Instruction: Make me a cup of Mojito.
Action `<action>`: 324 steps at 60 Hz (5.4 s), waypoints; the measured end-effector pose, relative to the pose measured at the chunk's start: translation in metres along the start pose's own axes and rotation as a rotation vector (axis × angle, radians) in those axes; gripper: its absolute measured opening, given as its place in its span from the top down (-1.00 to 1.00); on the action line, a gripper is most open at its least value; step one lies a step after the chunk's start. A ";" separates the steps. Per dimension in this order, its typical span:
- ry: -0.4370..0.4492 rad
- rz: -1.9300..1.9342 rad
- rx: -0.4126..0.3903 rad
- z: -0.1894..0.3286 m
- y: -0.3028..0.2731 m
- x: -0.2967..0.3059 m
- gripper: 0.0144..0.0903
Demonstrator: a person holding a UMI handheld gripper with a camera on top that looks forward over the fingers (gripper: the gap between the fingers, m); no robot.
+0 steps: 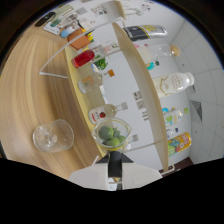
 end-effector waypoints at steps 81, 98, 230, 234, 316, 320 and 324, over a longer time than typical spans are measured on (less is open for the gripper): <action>0.094 0.612 0.073 -0.046 0.050 0.083 0.97; -0.163 1.128 -0.196 -0.016 0.158 -0.036 0.97; -0.164 1.244 -0.056 -0.051 -0.077 -0.037 -0.89; -0.159 1.240 -0.035 -0.029 -0.084 -0.024 -0.86; -0.085 1.224 -0.126 -0.015 -0.028 -0.005 0.50; -0.066 1.207 -0.164 -0.022 -0.009 -0.012 0.50; -0.050 1.169 -0.209 -0.025 0.010 -0.021 0.51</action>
